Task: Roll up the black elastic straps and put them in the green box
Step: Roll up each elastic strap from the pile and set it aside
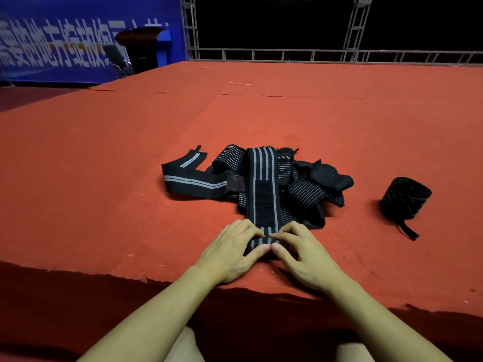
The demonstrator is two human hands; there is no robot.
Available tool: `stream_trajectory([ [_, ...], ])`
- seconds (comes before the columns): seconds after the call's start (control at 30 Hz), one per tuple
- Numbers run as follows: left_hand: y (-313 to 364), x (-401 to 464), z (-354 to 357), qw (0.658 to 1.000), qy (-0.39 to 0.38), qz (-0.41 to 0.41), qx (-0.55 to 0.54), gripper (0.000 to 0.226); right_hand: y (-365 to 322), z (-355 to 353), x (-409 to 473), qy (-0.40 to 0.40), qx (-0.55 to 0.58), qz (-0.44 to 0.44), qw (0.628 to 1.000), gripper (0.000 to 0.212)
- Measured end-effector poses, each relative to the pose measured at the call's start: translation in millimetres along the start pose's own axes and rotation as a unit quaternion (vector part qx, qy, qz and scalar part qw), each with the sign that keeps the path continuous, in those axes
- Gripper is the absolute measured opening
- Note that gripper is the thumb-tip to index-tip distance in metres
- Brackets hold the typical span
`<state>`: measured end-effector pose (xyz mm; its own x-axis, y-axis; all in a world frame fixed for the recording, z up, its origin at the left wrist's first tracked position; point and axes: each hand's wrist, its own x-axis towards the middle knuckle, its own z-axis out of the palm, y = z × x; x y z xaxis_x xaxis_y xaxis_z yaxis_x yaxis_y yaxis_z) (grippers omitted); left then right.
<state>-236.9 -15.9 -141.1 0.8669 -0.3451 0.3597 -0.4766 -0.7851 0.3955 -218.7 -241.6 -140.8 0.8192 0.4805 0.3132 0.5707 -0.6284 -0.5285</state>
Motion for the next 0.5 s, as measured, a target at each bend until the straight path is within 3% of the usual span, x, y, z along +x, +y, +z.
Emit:
stream_trajectory([
  [0.3, 2.7, -2.0, -0.4, 0.999, 0.034, 0.008, -0.018, 0.061, -3.0, -3.6, -6.6, 0.029, 0.069, -0.008, 0.997, 0.015],
  [0.5, 5.2, -7.0, -5.6, 0.997, 0.055, 0.036, -0.034, 0.021, -5.9, -6.1, -5.2, 0.037, 0.132, 0.034, 0.99, 0.01],
])
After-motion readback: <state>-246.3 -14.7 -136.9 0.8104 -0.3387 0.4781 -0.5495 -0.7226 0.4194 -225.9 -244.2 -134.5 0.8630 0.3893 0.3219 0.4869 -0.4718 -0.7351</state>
